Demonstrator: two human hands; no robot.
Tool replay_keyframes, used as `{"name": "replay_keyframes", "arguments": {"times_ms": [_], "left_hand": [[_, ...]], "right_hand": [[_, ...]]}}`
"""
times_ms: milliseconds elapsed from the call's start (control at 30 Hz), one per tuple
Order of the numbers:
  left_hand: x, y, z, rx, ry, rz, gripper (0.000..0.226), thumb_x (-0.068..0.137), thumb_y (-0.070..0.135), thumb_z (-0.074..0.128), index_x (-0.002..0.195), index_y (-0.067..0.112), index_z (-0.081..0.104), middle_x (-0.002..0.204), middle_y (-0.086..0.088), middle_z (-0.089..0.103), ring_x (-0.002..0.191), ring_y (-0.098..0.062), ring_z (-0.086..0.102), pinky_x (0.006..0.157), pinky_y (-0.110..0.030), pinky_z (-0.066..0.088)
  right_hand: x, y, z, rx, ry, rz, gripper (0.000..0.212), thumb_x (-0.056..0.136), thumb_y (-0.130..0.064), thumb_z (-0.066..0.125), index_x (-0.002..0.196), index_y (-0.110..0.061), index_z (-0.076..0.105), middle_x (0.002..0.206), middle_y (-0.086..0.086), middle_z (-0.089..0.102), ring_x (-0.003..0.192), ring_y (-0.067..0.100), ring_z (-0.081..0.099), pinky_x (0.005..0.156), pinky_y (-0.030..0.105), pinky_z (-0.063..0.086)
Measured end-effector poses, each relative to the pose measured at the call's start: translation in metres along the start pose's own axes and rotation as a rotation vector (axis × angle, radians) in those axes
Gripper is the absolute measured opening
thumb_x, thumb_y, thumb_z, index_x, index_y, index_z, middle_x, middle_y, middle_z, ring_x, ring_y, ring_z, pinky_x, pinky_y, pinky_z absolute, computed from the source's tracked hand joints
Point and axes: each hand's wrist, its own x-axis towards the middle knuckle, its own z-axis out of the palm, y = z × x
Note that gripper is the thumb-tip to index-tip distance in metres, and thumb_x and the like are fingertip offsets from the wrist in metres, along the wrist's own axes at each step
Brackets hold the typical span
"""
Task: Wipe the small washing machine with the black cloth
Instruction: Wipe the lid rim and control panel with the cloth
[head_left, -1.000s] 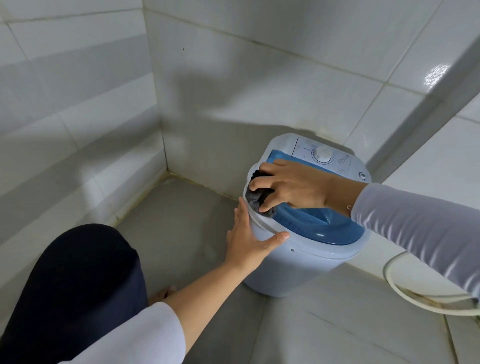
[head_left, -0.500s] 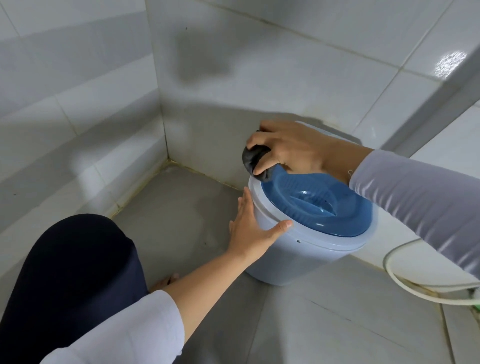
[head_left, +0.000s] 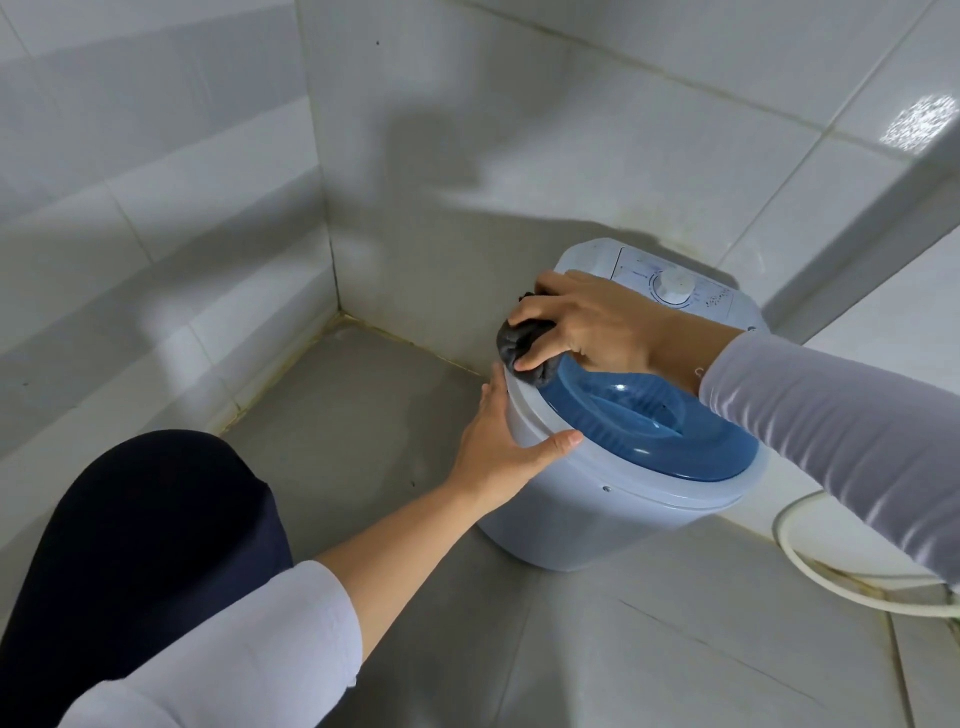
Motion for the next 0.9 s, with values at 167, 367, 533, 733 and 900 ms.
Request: {"name": "replay_keyframes", "arguments": {"times_ms": [167, 367, 533, 733, 900], "left_hand": [[0.001, -0.004, 0.001, -0.003, -0.019, -0.025, 0.117, 0.061, 0.065, 0.072, 0.150, 0.041, -0.001, 0.159, 0.018, 0.013, 0.148, -0.010, 0.013, 0.119, -0.041, 0.022], [0.003, -0.004, -0.006, 0.024, -0.036, -0.033, 0.116, 0.058, 0.073, 0.067, 0.149, 0.042, 0.002, 0.159, 0.016, 0.017, 0.147, -0.014, 0.018, 0.118, -0.044, 0.025], [0.026, 0.010, -0.033, 0.073, 0.002, -0.031, 0.101, 0.070, 0.073, 0.057, 0.150, 0.040, 0.005, 0.161, 0.007, 0.010, 0.149, -0.022, 0.011, 0.118, -0.048, 0.019], [0.051, 0.032, -0.057, 0.186, -0.192, 0.012, 0.108, 0.069, 0.059, 0.070, 0.152, 0.031, 0.007, 0.159, 0.011, 0.018, 0.147, -0.014, 0.020, 0.112, -0.030, 0.023], [0.055, 0.036, -0.062, 0.210, -0.283, 0.053, 0.101, 0.074, 0.041, 0.076, 0.152, 0.027, 0.013, 0.157, 0.008, 0.023, 0.146, -0.012, 0.021, 0.102, -0.018, 0.020]], "right_hand": [[0.005, 0.018, 0.005, -0.040, 0.014, 0.102, 0.051, 0.056, 0.002, 0.080, 0.094, -0.031, 0.076, 0.105, 0.005, 0.070, 0.083, 0.034, 0.059, 0.065, 0.035, 0.046], [0.009, 0.040, -0.002, -0.083, 0.072, 0.240, 0.043, 0.064, 0.005, 0.069, 0.091, -0.026, 0.078, 0.099, 0.012, 0.070, 0.077, 0.040, 0.057, 0.063, 0.039, 0.048], [0.005, 0.054, -0.023, 0.095, 0.146, 0.493, 0.047, 0.076, 0.010, 0.057, 0.104, -0.023, 0.074, 0.114, 0.017, 0.063, 0.092, 0.042, 0.050, 0.079, 0.047, 0.050], [0.010, 0.029, -0.023, 0.134, 0.018, 0.303, 0.051, 0.074, 0.008, 0.054, 0.101, -0.029, 0.075, 0.112, 0.005, 0.065, 0.092, 0.034, 0.051, 0.072, 0.039, 0.049], [0.007, 0.021, -0.013, 0.072, 0.036, 0.164, 0.047, 0.066, 0.007, 0.063, 0.088, -0.032, 0.077, 0.100, 0.005, 0.069, 0.076, 0.033, 0.054, 0.057, 0.029, 0.036]]}}
